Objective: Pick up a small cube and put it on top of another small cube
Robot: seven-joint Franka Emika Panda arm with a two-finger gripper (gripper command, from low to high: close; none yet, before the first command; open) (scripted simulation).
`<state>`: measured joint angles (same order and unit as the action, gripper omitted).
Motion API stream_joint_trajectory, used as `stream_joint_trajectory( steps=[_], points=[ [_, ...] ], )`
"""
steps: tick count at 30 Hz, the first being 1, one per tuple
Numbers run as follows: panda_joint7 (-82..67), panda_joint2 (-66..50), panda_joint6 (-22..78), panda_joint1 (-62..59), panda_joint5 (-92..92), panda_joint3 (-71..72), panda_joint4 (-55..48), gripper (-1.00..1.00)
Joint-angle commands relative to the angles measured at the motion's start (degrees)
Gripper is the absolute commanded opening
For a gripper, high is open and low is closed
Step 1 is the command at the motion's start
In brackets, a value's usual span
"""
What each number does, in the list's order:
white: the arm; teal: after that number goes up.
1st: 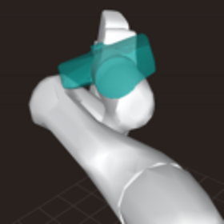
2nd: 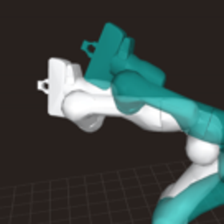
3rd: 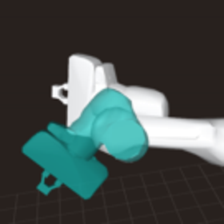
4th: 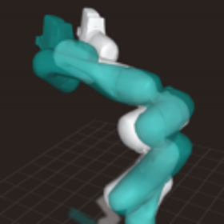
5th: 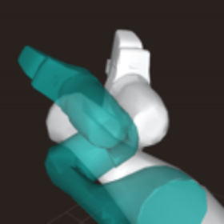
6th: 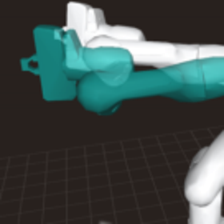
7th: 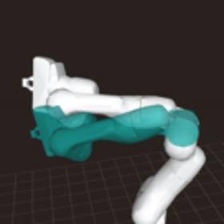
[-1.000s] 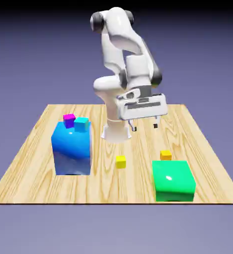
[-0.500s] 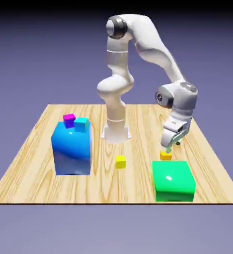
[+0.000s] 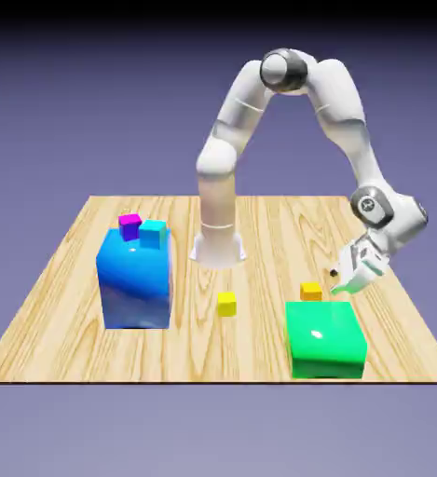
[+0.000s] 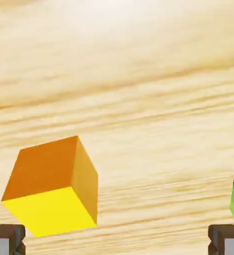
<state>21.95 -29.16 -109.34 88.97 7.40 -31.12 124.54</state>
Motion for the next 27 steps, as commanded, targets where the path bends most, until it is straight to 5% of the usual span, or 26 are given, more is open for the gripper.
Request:
stream_joint_trajectory(
  steps=[1, 7, 11, 12, 17, 27],
  points=[
    [-0.52, -1.49, 1.51, 2.08, 0.18, -0.72, -0.82, 0.0],
    [-4.76, -9.89, 7.36, 11.39, 1.13, -3.12, -2.15, 0.0],
    [-4.28, -13.34, -1.71, 9.58, 0.73, -2.14, 3.36, 0.0],
    [-4.28, -13.34, -1.71, 9.58, 0.73, -2.14, 3.36, -1.0],
    [-4.79, -9.47, 7.62, 10.65, 1.4, -3.08, -2.07, -1.0],
    [-5.63, 2.28, 14.87, -10.12, 8.79, -2.03, 0.26, -1.0]
  ],
)
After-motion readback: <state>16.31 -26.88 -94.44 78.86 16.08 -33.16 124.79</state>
